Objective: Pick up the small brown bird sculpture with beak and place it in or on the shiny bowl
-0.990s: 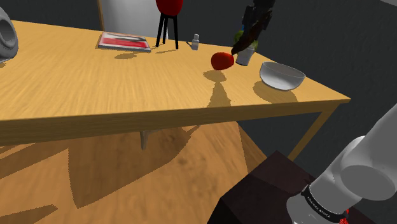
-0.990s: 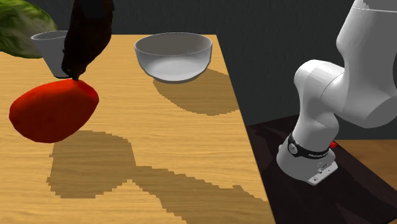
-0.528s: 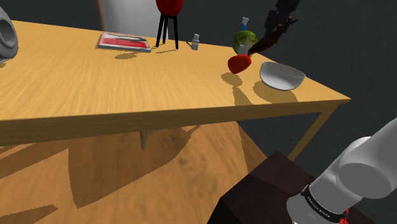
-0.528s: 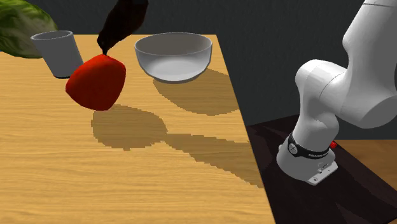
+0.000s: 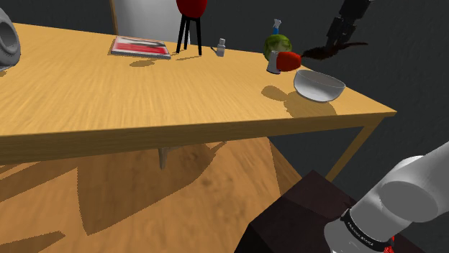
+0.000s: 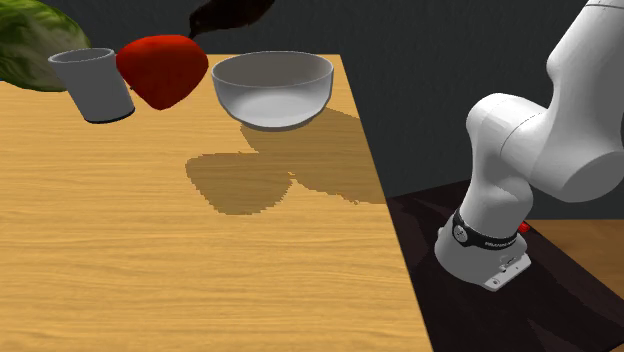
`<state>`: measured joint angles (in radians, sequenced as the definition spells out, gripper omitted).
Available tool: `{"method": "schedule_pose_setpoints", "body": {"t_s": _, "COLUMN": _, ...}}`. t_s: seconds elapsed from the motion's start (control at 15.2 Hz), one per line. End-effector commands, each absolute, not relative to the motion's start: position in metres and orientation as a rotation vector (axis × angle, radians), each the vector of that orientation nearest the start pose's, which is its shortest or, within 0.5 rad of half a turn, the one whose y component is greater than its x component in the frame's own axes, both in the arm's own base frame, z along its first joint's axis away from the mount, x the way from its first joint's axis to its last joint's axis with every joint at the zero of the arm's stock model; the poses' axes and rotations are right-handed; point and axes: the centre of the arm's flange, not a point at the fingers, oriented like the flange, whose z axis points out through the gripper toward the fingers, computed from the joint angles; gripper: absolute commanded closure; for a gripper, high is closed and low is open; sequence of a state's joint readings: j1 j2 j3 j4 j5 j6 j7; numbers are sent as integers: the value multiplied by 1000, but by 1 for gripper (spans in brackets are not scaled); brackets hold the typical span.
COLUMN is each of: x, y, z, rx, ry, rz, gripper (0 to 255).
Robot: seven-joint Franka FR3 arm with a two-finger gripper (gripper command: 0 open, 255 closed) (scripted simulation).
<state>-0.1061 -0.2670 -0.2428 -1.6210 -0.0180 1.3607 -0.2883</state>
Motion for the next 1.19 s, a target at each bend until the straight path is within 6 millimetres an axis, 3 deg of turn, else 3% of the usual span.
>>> {"method": "schedule_pose_setpoints", "body": {"t_s": 0.0, "x": 396, "y": -188, "z": 715, "rx": -3097, "ry": 86, "rz": -21, "gripper": 255}}
{"method": "schedule_pose_setpoints", "body": {"t_s": 0.99, "x": 396, "y": -188, "z": 635, "rx": -3097, "ry": 86, "rz": -21, "gripper": 255}}
{"method": "schedule_pose_setpoints", "body": {"t_s": 1.12, "x": 396, "y": -188, "z": 635, "rx": -3097, "ry": 86, "rz": -21, "gripper": 255}}
